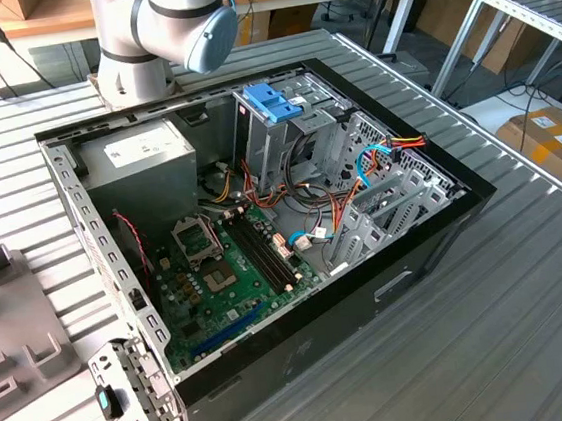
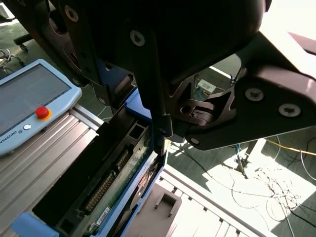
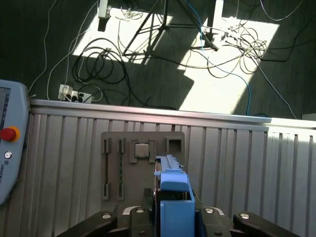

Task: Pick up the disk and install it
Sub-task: 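Pick up the disk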

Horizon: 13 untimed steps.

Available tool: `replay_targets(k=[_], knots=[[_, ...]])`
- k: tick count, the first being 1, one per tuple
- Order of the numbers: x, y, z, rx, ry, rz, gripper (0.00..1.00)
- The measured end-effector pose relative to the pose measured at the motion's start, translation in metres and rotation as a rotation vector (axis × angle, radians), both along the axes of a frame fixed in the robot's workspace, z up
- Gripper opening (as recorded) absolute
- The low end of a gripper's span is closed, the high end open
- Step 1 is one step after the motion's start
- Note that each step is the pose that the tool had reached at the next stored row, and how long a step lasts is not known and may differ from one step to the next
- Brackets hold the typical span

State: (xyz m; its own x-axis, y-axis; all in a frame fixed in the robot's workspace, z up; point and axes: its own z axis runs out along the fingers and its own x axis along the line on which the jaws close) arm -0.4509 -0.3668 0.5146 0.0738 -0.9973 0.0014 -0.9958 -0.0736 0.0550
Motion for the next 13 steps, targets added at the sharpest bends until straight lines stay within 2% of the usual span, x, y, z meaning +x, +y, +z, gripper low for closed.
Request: replay_targets(k=[13], knots=[[0.0001,-0.0038,0.0,0.0,-0.0001,0.0,0.37]])
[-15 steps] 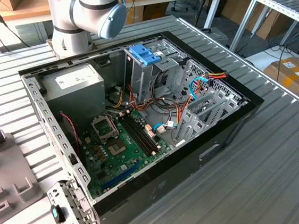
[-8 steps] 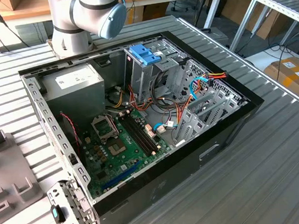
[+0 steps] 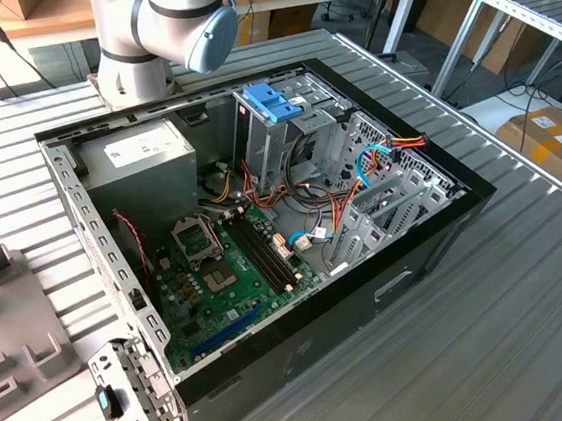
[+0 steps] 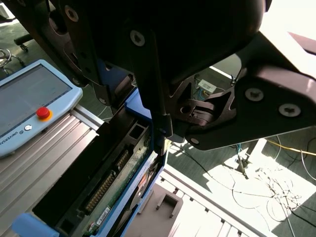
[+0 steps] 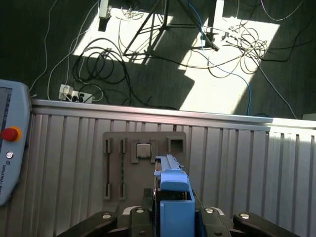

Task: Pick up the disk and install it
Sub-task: 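Pick up the disk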

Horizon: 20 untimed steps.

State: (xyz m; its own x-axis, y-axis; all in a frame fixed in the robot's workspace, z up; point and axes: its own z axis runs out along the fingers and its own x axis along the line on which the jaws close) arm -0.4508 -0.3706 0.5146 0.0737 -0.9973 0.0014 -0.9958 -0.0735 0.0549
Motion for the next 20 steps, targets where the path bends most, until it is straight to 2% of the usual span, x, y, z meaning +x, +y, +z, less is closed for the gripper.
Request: replay_targets(k=[20], knots=[[0.0003,-0.005,0.0,0.0,0.0,0.0,0.37]])
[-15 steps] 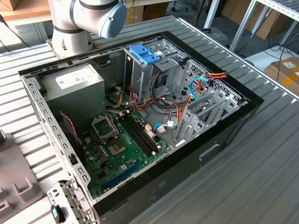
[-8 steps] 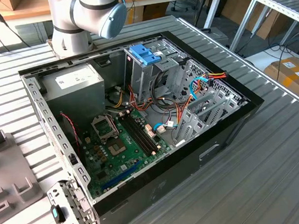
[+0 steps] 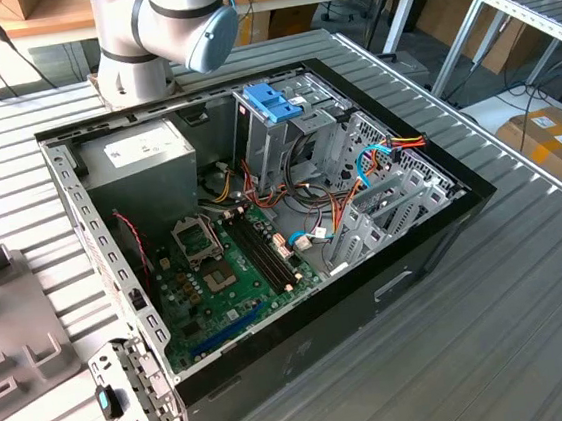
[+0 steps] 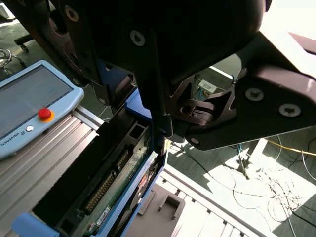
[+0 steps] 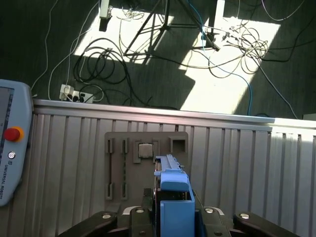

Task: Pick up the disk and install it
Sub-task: 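Pick up the disk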

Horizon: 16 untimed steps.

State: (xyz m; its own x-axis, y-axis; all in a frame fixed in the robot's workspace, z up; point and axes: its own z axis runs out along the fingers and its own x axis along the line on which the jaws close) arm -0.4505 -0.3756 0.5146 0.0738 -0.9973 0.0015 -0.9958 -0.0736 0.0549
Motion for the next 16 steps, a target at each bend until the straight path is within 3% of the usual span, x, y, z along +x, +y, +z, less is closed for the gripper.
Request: replay_targets(k=[16], knots=[[0.0003,-0.0036,0.0,0.0,0.0,0.0,0.37]])
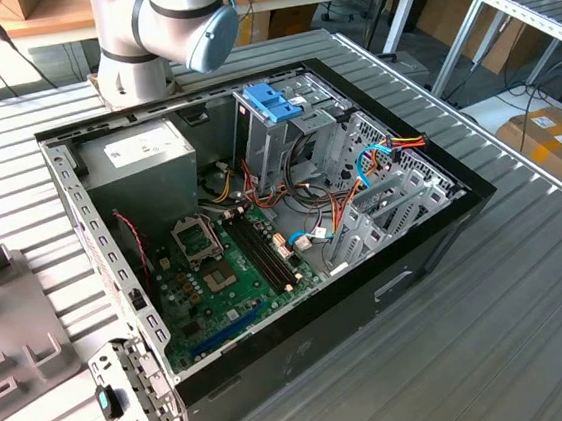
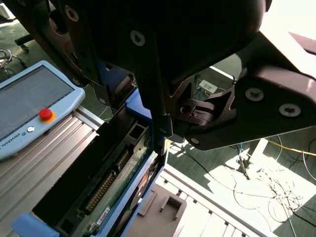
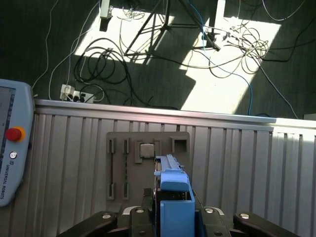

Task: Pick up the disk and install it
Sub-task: 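Pick up the disk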

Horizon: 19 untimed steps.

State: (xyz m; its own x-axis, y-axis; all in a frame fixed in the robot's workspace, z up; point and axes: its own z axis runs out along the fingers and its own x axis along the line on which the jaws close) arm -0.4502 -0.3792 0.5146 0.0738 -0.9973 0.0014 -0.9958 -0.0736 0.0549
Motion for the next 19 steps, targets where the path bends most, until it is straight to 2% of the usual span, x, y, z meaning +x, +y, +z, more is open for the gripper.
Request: replay_targets(k=[7,19], knots=[[0.0001,-0.0019,0.0,0.0,0.0,0.0,0.37],[0.0002,-0.0081,0.0,0.0,0.0,0.0,0.37]])
